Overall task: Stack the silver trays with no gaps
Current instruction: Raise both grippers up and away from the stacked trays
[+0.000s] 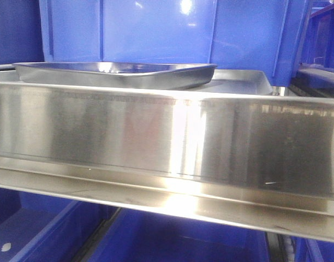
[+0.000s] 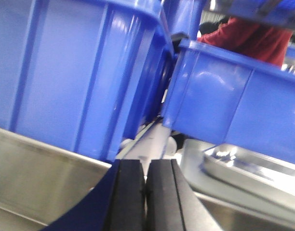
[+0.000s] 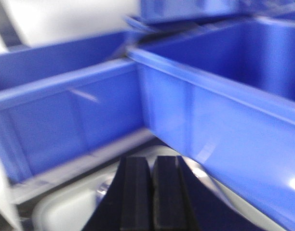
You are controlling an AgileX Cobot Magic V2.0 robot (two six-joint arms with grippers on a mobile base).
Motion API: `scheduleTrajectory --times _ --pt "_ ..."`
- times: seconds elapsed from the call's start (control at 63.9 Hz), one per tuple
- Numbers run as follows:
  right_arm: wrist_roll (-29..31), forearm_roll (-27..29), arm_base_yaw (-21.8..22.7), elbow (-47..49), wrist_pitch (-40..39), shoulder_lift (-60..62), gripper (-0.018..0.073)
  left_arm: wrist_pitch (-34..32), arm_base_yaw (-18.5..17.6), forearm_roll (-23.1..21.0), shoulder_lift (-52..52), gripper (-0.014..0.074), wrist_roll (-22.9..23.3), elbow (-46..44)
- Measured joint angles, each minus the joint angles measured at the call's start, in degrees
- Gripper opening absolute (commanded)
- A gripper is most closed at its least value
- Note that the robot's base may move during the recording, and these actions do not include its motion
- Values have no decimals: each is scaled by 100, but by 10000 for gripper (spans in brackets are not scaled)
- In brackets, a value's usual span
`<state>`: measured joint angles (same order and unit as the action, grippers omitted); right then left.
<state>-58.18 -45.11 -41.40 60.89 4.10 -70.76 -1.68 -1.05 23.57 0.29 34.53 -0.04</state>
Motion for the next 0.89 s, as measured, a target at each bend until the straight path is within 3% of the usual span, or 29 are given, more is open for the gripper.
scheduleTrajectory --times 0.125,0.235,0.298,0.47,0.893 --pt "0 0 0 0 -178 0 -78 0 0 -859 0 1 -1881 3" --pt "0 0 0 0 -231 0 -78 0 0 -1361 0 1 -3025 12" --pt "0 0 0 0 -231 0 -78 10 0 -1602 0 1 -3453 12" --pt "0 0 0 0 -231 0 -78 49 0 -1752 0 1 -3694 12" --pt "0 0 0 0 -231 0 -78 49 0 -1788 0 1 -3735 12"
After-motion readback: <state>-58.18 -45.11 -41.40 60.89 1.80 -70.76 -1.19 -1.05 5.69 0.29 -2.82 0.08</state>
